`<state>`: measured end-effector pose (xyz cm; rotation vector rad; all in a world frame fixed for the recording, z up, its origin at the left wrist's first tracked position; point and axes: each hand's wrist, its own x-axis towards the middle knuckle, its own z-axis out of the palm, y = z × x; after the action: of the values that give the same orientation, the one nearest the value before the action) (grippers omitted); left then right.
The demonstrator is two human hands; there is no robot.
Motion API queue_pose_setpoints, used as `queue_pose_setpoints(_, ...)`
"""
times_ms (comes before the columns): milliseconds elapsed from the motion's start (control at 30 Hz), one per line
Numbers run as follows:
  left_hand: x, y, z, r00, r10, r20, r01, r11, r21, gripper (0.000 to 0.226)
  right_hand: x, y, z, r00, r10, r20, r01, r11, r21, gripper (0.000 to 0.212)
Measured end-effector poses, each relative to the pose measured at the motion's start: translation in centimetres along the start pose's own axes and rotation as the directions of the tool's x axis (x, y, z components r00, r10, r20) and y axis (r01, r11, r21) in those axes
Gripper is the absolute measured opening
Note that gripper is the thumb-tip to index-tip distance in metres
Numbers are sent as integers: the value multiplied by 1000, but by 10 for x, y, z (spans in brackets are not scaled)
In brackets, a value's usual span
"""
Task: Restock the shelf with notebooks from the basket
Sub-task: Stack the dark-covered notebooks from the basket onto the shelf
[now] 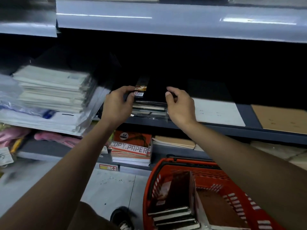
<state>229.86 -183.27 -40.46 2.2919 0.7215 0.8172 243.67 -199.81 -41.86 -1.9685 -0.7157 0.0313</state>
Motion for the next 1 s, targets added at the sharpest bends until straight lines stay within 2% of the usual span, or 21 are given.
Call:
queue_pose_setpoints(167, -1, -3, 5, 996, -67, 55, 73, 990, -119, 46, -8, 3, 2, 999, -34, 34, 33, 999, 16, 62)
queue_pose_setpoints(333, -5, -10, 2, 993, -28, 119, 48, 985, -167, 64, -14, 4, 3, 994, -78, 79, 84, 994, -76, 81)
queue_pose_setpoints(767, -18, -11, -1, 995, -66, 71, 79, 979, -186, 67, -29, -3, -13, 989, -77, 129, 94, 987, -133, 80)
queue_pose_setpoints(933, -40, 2, -11, 1000, -9, -25, 8, 999, -32, 54, -49, 2, -27, 988, -30, 149, 54, 985, -163, 75)
queue_pose_setpoints(1000, -51, 8, -13, 1000, -10, -21, 9, 1000, -14, 50, -60, 5, -34, 987, -14, 160, 42, 984, -171, 72)
